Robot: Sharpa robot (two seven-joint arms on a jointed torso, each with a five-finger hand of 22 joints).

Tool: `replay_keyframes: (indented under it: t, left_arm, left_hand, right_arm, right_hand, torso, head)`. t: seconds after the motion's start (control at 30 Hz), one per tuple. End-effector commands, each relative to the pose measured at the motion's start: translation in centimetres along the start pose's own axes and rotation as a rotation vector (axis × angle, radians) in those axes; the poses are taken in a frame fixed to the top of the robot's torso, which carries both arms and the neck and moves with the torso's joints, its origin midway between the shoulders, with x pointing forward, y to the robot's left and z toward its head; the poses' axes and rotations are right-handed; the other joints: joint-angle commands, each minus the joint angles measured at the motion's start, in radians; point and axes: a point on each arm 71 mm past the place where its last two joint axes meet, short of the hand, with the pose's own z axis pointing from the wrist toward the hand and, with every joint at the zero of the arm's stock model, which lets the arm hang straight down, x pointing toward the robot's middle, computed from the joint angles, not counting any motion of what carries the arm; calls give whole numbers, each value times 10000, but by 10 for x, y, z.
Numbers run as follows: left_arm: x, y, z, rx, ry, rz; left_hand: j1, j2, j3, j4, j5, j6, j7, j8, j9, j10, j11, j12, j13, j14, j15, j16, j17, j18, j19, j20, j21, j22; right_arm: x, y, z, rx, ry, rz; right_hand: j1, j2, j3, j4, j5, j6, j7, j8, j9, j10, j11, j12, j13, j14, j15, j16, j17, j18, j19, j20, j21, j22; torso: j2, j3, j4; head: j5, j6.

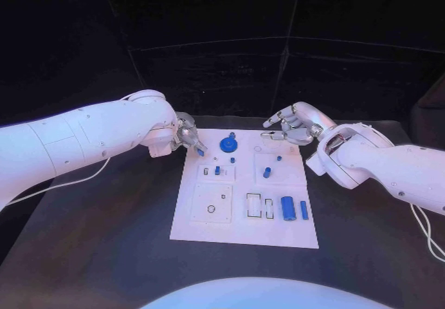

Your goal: Assemble the parts on the task board

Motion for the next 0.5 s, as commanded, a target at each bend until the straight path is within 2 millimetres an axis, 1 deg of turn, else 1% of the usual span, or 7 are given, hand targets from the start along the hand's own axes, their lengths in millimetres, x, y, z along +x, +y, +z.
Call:
replay_keyframes:
  t: [0.03,0.17,0.23,0.3,0.37,0.5]
  left_arm:
    - [5,-1,-3,93,-426,-393]
    - [17,0,-7,270,-557,-211]
    - [22,0,-7,342,-630,-93]
    - [25,1,-7,387,-658,-39]
    - [30,1,-7,457,-674,45]
    - [35,0,-7,529,-727,251]
  left_hand:
    - [-126,-39,1058,-916,16,-53,-47,60,100,65,12,47,9,1055,-32,31,2634,16,53,-38,-32,21]
    - [-197,-107,1224,-951,15,-68,-51,101,138,80,8,58,18,1055,-34,31,2634,13,63,-42,-25,37]
    - [-211,-126,1254,-959,15,-70,-53,110,145,82,7,58,17,1055,-35,31,2634,12,65,-42,-22,43]
    - [-226,-149,1290,-969,15,-70,-55,121,155,88,5,63,23,1055,-35,31,2634,9,72,-43,-14,57]
    - [-230,-156,1301,-972,15,-70,-56,125,157,90,5,66,27,1055,-35,31,2634,10,71,-43,-16,54]
    - [-247,-183,1354,-985,14,-73,-59,139,170,99,2,73,34,1055,-37,31,2634,6,79,-44,-5,72]
  right_arm:
    - [-1,0,0,-25,21,55]
    - [-2,-1,0,10,22,65]
    - [-2,-1,0,18,27,68]
    - [-2,-1,0,20,34,71]
    - [-1,-1,0,22,48,78]
    - [-1,-1,0,30,61,85]
  right_hand:
    - [-23,113,-44,9,12,-73,7,45,-8,-53,18,-38,-17,560,-56,-57,499,127,-81,0,-43,-16]
    - [-33,112,-54,15,-3,-74,8,48,-9,-49,19,-33,-12,561,-55,-55,503,125,-76,0,-40,-8]
    - [-33,112,-54,15,-3,-74,8,48,-9,-49,19,-33,-12,561,-55,-55,503,125,-76,0,-40,-8]
    - [-33,112,-54,15,-3,-74,8,48,-9,-49,19,-33,-12,561,-55,-55,503,125,-76,0,-40,-8]
    - [-33,112,-54,15,-3,-74,8,48,-9,-49,19,-33,-12,561,-55,-55,503,125,-76,0,-40,-8]
    - [-33,112,-54,15,-3,-74,8,48,-9,-49,19,-33,-12,561,-55,-55,503,125,-76,0,-40,-8]
  torso:
    - [2,-12,20]
    - [-14,-12,36]
    - [-11,-14,39]
    - [-15,-19,57]
    - [-2,-19,21]
    - [4,-15,11]
  head:
    - [0,1]
    - [8,-40]
    - [22,-30]
    - [20,-38]
    - [49,-34]
    - [72,-49]
